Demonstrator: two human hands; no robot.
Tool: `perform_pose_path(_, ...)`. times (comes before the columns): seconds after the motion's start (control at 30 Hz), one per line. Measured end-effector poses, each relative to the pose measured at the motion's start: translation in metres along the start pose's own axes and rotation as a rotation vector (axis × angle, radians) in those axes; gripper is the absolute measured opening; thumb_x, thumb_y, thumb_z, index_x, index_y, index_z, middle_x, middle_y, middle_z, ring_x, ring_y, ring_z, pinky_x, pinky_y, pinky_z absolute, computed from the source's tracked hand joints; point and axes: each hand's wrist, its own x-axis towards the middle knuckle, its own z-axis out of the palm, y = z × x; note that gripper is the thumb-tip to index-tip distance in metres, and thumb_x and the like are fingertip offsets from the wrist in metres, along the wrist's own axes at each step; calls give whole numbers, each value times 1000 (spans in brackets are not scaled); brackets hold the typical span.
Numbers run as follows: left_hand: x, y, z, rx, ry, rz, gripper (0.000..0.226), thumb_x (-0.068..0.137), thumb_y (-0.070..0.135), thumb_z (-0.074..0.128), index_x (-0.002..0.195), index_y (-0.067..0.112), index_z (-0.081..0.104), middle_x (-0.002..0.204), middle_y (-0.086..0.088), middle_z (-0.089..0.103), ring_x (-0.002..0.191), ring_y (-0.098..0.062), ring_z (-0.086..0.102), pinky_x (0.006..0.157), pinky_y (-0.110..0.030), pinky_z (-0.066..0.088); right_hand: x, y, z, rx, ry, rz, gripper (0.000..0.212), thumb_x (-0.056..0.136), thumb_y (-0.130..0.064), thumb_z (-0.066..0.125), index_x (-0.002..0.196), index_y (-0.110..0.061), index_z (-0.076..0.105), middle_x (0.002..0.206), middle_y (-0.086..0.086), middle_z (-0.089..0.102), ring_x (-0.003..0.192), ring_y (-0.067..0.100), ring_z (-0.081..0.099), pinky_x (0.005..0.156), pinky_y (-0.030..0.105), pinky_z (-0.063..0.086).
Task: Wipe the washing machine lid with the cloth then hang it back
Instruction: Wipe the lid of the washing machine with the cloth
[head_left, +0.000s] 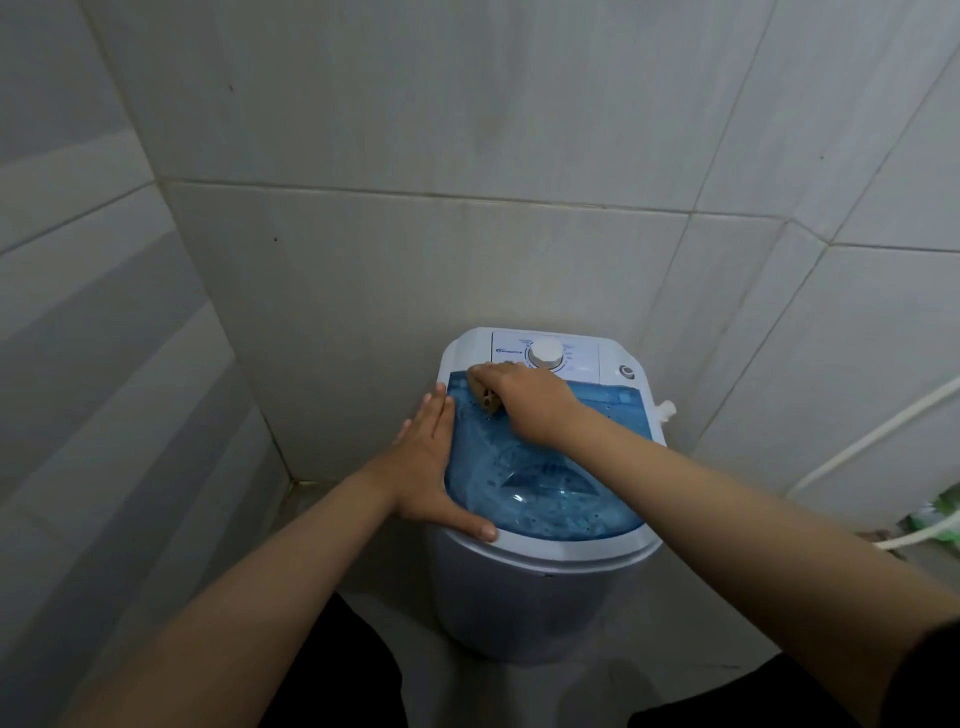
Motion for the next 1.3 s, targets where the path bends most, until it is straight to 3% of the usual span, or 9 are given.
perform_pose_path(0.1, 0, 0, 0, 13, -1, 0, 164, 31, 92, 56, 144, 9, -28, 151, -5, -38, 139, -19, -32, 118, -48, -5, -23, -1, 5, -47, -33, -37, 58, 83, 3, 49, 137, -17, 40, 144, 2, 45, 128, 27, 44, 96, 36, 42)
perform_pose_path(0.23, -2, 3, -2, 31, -14, -12, 163, 31, 92, 55, 144, 7, -26, 151, -7, -37, 140, -20, -31, 119, -47, -5, -54, -6, 6, -59, -70, -94, 63, 87, -3, 52, 144, -22, 32, 153, 0, 34, 138, 26, 34, 113, 38, 30)
perform_pose_path(0.57, -3, 5, -3, 58, -21, -11, 165, 29, 94, 53, 144, 7, -27, 151, -7, -37, 141, -22, -29, 118, -46, -8, -104, -18, -4, -19, -165, -204, 65, 85, -2, 51, 142, -31, 36, 150, -7, 40, 139, 19, 34, 107, 33, 36)
perform_pose_path(0.83, -4, 5, -3, 52, -17, -12, 163, 32, 92, 57, 144, 9, -28, 151, -6, -38, 140, -21, -30, 118, -48, -6, -99, 1, -37, -25, -334, -140, 64, 73, -3, 54, 124, -42, 53, 121, -7, 65, 105, 21, 60, 87, 39, 52)
perform_pose_path(0.93, -3, 3, -2, 42, -15, -10, 163, 33, 92, 59, 144, 9, -28, 151, -4, -38, 140, -21, -30, 118, -49, -6, -86, 6, -51, 31, -260, -83, 63, 70, 0, 52, 119, -39, 58, 113, -6, 68, 100, 20, 61, 85, 39, 53)
perform_pose_path(1.03, -2, 3, -1, 35, -17, -5, 162, 34, 91, 59, 144, 10, -29, 150, -4, -39, 140, -20, -32, 118, -49, -6, -68, 9, -42, 18, -107, -16, 64, 71, 2, 51, 123, -35, 54, 120, -5, 65, 105, 23, 60, 82, 42, 54)
perform_pose_path(1.13, -2, 2, -1, 27, -17, -6, 162, 34, 91, 59, 143, 11, -30, 150, -3, -41, 139, -19, -32, 118, -48, -7, -50, 4, -21, -65, -65, 20, 55, 75, 2, 52, 124, -24, 51, 124, 0, 60, 111, 28, 57, 77, 40, 53)
perform_pose_path(1.2, -1, 1, 0, 25, -16, -9, 163, 33, 91, 59, 144, 10, -29, 150, -3, -40, 139, -18, -32, 118, -48, -7, -45, 0, -6, -92, -68, 17, 49, 81, 1, 51, 127, -18, 48, 130, 3, 54, 117, 29, 52, 81, 40, 49)
perform_pose_path(1.3, -1, 0, 0, 23, -14, -5, 162, 34, 90, 60, 144, 10, -27, 150, -3, -40, 139, -18, -32, 118, -48, -6, -48, -3, 5, -108, -59, -70, 57, 86, -3, 54, 138, -19, 38, 144, 4, 43, 129, 30, 41, 102, 45, 42)
